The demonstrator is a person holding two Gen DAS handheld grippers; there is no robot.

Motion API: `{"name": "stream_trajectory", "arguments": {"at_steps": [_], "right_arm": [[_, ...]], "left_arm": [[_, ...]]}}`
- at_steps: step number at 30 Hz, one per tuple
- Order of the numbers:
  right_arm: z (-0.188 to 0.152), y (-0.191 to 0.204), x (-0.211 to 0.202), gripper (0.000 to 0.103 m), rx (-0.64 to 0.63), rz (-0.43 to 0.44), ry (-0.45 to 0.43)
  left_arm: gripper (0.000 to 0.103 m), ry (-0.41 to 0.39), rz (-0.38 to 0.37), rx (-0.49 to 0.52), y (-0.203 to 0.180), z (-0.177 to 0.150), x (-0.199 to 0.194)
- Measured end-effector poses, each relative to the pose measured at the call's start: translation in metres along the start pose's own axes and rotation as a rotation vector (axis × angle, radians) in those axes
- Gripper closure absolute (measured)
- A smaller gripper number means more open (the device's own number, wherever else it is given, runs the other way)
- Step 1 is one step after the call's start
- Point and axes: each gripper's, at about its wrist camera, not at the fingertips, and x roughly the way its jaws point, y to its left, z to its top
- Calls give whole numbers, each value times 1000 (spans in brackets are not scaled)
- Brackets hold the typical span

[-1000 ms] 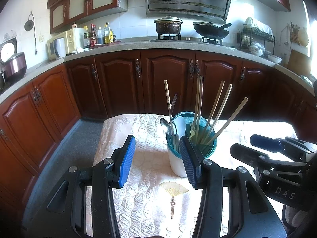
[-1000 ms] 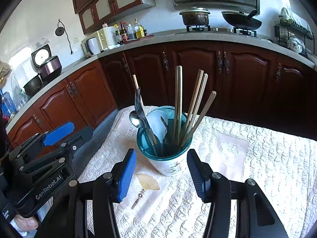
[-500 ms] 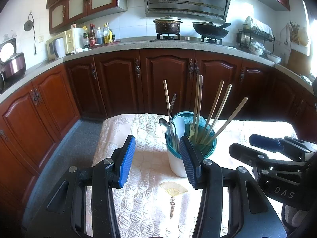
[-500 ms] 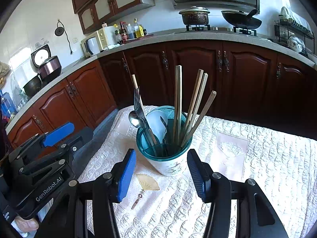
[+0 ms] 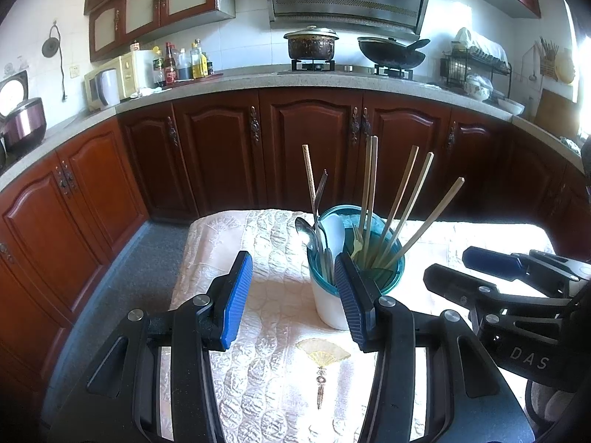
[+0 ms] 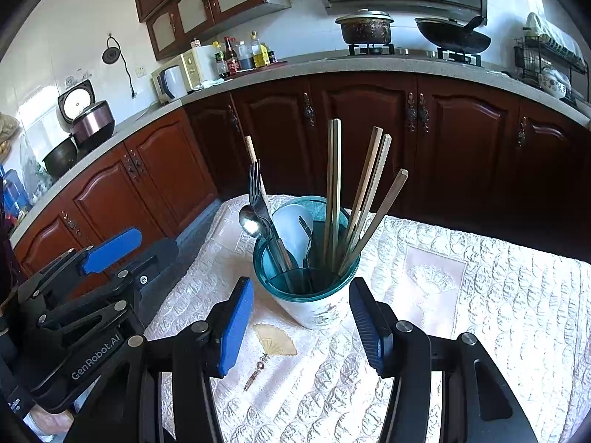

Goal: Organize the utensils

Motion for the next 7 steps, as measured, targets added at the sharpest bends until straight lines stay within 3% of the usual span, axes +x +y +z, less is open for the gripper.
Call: {"name": "stream_trajectory", "arguments": {"at_steps": [6, 7], "right_arm": [[-5, -17, -6, 51, 34, -6, -44], [-7, -25, -7, 47, 45, -21, -49]], "left_arm": [[57, -13, -2, 8, -1, -3, 4], [57, -11, -2, 8, 0, -4, 5]]}}
